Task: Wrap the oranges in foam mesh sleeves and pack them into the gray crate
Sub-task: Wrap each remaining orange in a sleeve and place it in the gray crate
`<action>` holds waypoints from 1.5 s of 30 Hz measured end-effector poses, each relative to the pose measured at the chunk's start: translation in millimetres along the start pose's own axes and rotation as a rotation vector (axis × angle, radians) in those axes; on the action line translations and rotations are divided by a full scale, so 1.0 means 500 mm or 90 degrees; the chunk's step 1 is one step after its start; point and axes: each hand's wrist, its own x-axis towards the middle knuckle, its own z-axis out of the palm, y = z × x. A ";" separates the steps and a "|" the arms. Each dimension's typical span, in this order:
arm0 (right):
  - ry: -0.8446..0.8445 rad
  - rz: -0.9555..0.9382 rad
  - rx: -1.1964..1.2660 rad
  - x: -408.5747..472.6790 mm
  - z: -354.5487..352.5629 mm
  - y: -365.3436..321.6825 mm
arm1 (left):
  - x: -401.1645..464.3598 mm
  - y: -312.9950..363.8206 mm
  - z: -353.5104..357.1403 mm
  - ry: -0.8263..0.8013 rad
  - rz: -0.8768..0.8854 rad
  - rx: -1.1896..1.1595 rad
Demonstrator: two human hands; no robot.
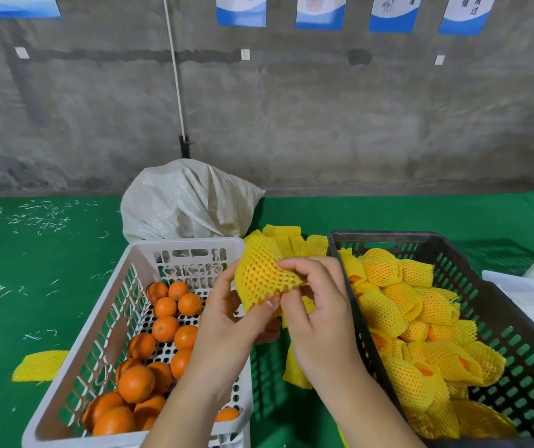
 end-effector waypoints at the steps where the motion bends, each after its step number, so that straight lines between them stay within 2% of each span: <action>1: 0.006 -0.012 -0.010 0.002 -0.002 0.002 | 0.002 0.000 0.004 0.015 0.009 0.007; 6: 0.043 -0.114 -0.019 -0.002 -0.003 0.010 | 0.019 -0.008 0.018 0.099 0.070 -0.002; 11: 0.051 -0.125 -0.023 -0.010 -0.003 0.025 | 0.022 -0.022 0.027 0.154 0.102 -0.022; 14: 0.010 -0.141 0.013 -0.018 -0.008 0.027 | 0.023 -0.035 0.024 0.165 0.106 -0.033; 15: -0.004 -0.104 0.065 -0.021 -0.007 0.022 | 0.023 -0.038 0.025 0.161 0.112 -0.038; 17: -0.010 0.085 0.229 -0.022 -0.004 0.007 | 0.021 -0.043 0.028 0.147 0.162 0.014; 19: -0.063 0.303 0.389 -0.017 0.006 0.007 | 0.020 -0.048 0.032 0.092 0.233 0.137; 20: -0.088 0.350 0.407 -0.014 0.010 0.014 | 0.021 -0.053 0.031 0.051 0.238 0.193; 22: -0.081 0.345 0.299 -0.012 0.008 0.036 | 0.026 -0.059 0.024 -0.034 0.193 0.257; 24: -0.046 0.341 0.216 -0.006 -0.014 0.062 | 0.038 -0.066 0.002 -0.081 0.196 0.373; 27: -0.039 0.348 0.138 0.019 -0.089 0.136 | 0.062 -0.097 -0.066 -0.044 0.154 0.511; 29: -0.097 0.372 0.003 0.046 -0.146 0.191 | 0.069 -0.142 -0.119 0.036 0.065 0.552; 30: -0.148 0.384 -0.115 0.054 -0.172 0.224 | 0.067 -0.169 -0.144 0.068 0.013 0.583; 32: -0.280 0.396 -0.360 0.057 -0.204 0.287 | 0.054 -0.225 -0.186 0.088 -0.104 0.618; 33: -0.343 0.413 -0.420 0.054 -0.208 0.309 | 0.044 -0.249 -0.202 0.080 -0.170 0.616; 35: -0.403 0.462 -0.400 0.044 -0.192 0.342 | 0.035 -0.285 -0.226 0.040 -0.287 0.609; 36: -0.404 0.470 -0.387 0.037 -0.176 0.354 | 0.036 -0.294 -0.231 0.013 -0.310 0.626; 40: -0.368 0.420 -0.490 -0.001 -0.102 0.379 | 0.048 -0.305 -0.210 -0.125 -0.307 0.702; 45: -0.354 0.297 -0.647 -0.009 -0.092 0.385 | 0.045 -0.296 -0.182 -0.209 -0.251 0.758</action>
